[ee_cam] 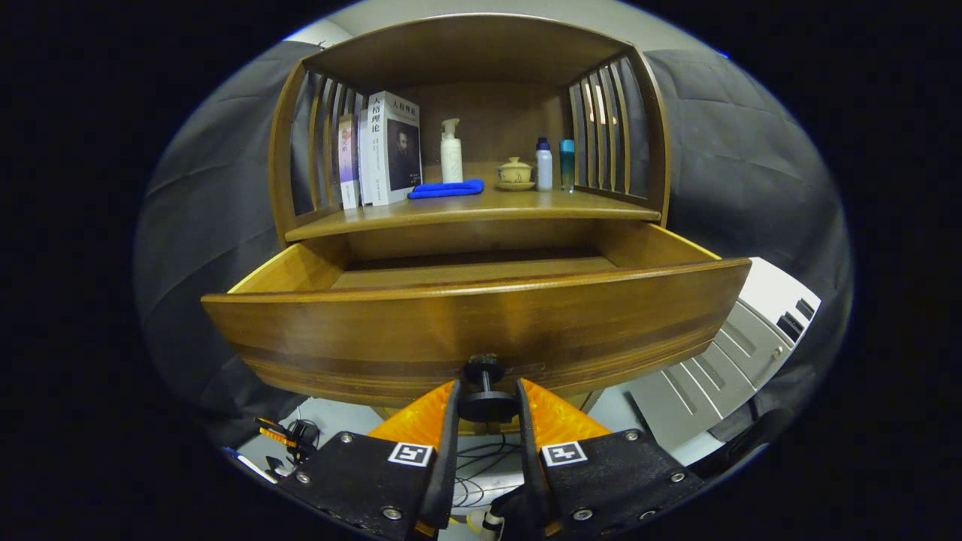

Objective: Pull open the drawer, take out the items inside it, and place them on the countertop above the cabinet.

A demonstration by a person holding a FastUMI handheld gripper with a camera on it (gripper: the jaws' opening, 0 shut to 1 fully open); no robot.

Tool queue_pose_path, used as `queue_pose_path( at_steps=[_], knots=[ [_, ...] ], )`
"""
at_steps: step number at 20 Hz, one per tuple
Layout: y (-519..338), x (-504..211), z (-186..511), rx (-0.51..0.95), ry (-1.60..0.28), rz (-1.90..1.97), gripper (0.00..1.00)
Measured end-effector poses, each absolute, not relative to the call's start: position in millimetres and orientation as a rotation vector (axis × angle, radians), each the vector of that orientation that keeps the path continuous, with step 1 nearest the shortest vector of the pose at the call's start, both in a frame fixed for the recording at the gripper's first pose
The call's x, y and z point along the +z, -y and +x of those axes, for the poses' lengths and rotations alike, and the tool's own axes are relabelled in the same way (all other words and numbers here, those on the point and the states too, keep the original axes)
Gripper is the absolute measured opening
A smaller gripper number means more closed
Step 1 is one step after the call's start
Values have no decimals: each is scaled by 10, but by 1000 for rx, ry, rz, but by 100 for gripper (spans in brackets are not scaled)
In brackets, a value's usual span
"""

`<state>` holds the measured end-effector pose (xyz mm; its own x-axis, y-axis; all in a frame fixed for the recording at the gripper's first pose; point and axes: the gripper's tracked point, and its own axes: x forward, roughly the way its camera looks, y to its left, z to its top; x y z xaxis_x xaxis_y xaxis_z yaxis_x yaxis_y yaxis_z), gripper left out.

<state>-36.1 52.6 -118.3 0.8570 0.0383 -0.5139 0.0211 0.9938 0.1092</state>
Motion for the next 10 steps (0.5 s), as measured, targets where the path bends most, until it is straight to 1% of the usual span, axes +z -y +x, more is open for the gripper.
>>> queue_pose_path(
  at_steps=[3, 4, 6, 8, 10],
  knots=[
    [-552, -1147, -421, 12, -528, 102, 39],
    [-559, -1151, -417, 20, -527, 95, 40],
    [-529, -1073, -448, 22, -511, 100, 47],
    [-425, -972, -499, -18, -495, 96, 54],
    [-336, -800, -528, -53, -467, 74, 70]
  ],
)
